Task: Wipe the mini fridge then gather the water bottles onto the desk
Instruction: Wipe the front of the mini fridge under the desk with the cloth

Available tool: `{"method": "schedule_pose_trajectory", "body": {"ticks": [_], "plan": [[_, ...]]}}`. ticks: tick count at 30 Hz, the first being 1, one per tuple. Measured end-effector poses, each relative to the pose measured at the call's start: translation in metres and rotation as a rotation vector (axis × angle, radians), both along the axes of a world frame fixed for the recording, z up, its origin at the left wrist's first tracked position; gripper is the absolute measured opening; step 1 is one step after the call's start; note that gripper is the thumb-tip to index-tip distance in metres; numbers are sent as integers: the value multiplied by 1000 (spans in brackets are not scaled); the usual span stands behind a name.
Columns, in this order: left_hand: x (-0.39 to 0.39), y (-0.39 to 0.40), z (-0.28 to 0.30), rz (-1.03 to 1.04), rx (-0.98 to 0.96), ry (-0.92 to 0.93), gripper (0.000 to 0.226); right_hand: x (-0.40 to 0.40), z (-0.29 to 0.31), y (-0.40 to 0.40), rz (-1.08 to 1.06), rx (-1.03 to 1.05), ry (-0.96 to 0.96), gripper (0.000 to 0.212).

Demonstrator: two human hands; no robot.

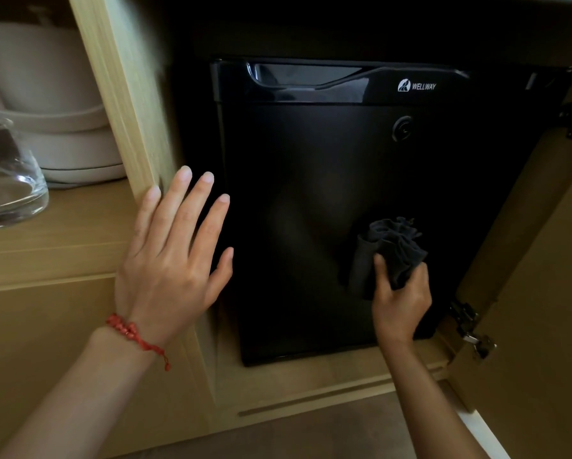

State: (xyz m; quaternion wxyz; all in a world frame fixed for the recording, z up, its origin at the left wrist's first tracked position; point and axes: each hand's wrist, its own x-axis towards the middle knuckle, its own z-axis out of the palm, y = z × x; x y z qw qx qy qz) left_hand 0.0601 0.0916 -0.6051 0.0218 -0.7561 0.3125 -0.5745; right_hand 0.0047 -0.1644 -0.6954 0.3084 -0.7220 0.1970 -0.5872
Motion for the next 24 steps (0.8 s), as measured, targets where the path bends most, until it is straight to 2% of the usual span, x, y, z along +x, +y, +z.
{"method": "schedule_pose_trajectory", "body": {"ticks": [5, 9, 17, 24], "plan": [[-10, -23, -7, -62, -46, 60, 48, -1, -2, -4, 83, 170, -27, 41], [-9, -59, -18, -123, -64, 163, 51, 1, -2, -6, 140, 239, -51, 42], [11, -103, -31, -87, -36, 256, 63, -2, 21, -16, 148, 110, -45, 23], [17, -103, -34, -86, -37, 237, 64, 10, 87, -27, 97, 48, -206, 29]]}}
